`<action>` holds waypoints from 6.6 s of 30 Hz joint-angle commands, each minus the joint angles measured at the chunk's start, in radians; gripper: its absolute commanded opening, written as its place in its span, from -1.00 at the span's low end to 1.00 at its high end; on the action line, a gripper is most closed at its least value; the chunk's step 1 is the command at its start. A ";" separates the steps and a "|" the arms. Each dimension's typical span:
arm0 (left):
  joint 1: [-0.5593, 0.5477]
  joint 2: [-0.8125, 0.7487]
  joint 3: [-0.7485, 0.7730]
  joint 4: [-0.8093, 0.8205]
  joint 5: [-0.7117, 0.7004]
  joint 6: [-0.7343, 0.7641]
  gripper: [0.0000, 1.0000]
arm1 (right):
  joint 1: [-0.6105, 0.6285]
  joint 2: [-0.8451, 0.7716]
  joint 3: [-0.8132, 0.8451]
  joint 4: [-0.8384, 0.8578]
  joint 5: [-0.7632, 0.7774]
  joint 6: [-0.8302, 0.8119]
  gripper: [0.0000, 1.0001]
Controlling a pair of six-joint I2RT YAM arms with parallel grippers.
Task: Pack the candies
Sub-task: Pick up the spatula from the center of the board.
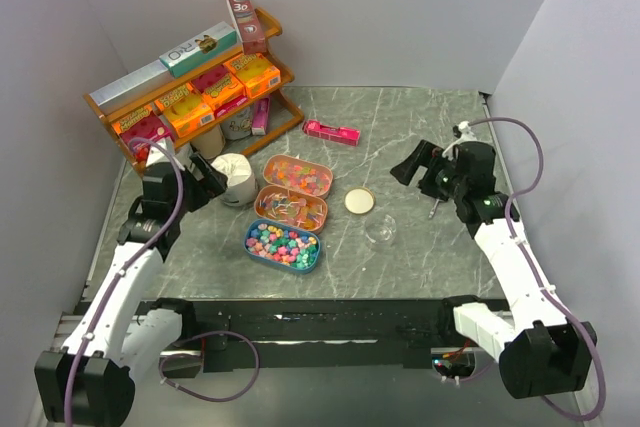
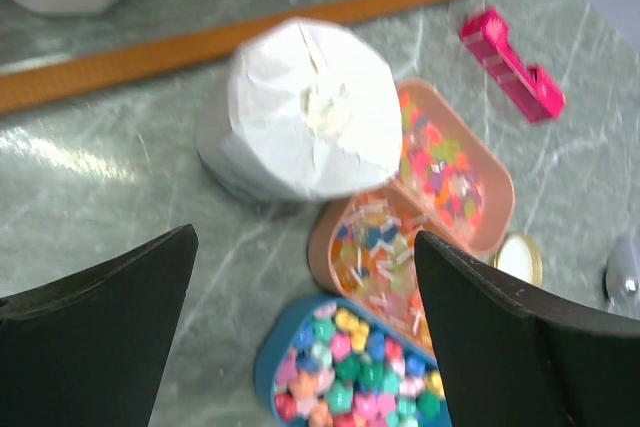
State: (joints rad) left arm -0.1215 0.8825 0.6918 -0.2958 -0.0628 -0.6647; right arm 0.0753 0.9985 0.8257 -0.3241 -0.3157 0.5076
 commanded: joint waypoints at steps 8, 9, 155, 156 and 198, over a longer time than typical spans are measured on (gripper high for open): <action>-0.001 -0.152 -0.003 -0.160 0.227 0.001 0.93 | 0.328 -0.031 0.063 -0.196 0.158 0.019 0.94; -0.001 -0.160 -0.009 -0.161 0.233 -0.007 0.94 | 0.340 -0.034 0.032 -0.170 0.162 0.025 0.94; -0.050 0.207 0.448 0.425 0.934 -0.173 -0.98 | 0.554 0.391 0.509 0.329 -0.876 0.309 -0.45; -0.050 0.207 0.454 0.390 0.922 -0.190 -0.98 | 0.551 0.385 0.521 0.216 -0.852 0.245 -0.30; -0.244 0.168 0.543 -0.078 0.209 -1.383 -0.98 | 0.735 0.249 0.559 0.520 0.346 -0.132 0.71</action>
State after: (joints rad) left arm -0.3527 1.0630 1.2003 -0.3325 0.1745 -1.9026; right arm 0.7990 1.2480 1.3487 0.1200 -0.0265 0.4156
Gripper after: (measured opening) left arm 0.051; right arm 0.865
